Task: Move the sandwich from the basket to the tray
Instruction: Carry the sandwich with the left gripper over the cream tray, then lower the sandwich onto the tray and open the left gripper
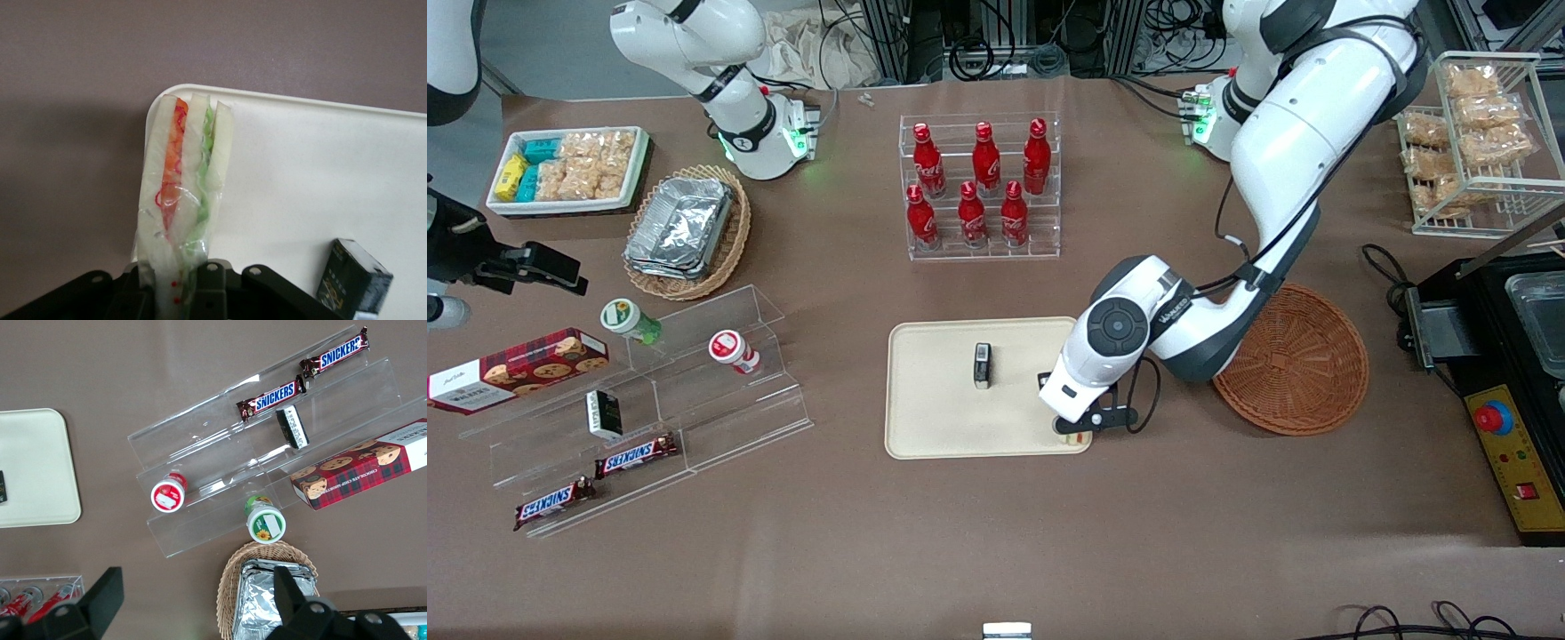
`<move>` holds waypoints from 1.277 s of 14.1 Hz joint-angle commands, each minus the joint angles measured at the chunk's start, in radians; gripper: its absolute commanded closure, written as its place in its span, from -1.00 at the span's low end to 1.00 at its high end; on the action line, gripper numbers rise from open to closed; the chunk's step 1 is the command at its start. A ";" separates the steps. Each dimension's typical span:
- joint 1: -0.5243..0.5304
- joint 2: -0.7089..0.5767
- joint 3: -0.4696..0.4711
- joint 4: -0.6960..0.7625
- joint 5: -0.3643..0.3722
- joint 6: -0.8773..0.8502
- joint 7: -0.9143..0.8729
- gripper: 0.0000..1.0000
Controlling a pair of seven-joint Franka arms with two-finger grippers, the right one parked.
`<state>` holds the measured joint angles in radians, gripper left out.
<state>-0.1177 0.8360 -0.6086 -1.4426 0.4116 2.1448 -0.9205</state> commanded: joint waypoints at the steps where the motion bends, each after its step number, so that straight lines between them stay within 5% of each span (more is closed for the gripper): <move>1: -0.016 0.038 0.006 0.030 0.041 0.012 -0.031 0.81; 2: -0.016 0.040 0.006 0.030 0.044 0.012 -0.034 0.67; 3: -0.014 0.038 0.006 0.030 0.044 0.012 -0.035 0.31; 4: -0.014 0.035 0.006 0.030 0.043 0.010 -0.034 0.25; 6: -0.013 0.032 0.007 0.031 0.044 0.010 -0.032 -0.99; 12: -0.002 -0.027 0.006 0.028 0.035 -0.040 -0.034 -1.00; 18: 0.067 -0.274 0.003 0.021 -0.003 -0.440 -0.020 -1.00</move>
<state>-0.0749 0.6715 -0.6081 -1.3798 0.4282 1.8138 -0.9331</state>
